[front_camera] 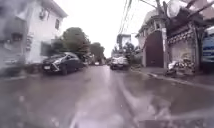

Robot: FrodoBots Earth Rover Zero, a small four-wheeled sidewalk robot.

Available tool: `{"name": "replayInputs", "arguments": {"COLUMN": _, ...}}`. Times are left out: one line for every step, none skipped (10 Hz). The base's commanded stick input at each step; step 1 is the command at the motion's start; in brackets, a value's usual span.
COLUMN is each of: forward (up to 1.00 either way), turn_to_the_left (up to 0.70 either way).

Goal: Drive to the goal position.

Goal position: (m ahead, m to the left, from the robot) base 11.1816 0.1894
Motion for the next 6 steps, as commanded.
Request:
{"name": "replayInputs", "arguments": {"forward": 1.00, "turn_to_the_left": 0.00}}
{"name": "replayInputs", "arguments": {"forward": 1.00, "turn_to_the_left": 0.00}}
{"name": "replayInputs", "arguments": {"forward": 1.00, "turn_to_the_left": 0.00}}
{"name": "replayInputs", "arguments": {"forward": 1.00, "turn_to_the_left": 0.00}}
{"name": "replayInputs", "arguments": {"forward": 1.00, "turn_to_the_left": 0.00}}
{"name": "replayInputs", "arguments": {"forward": 1.00, "turn_to_the_left": 0.00}}
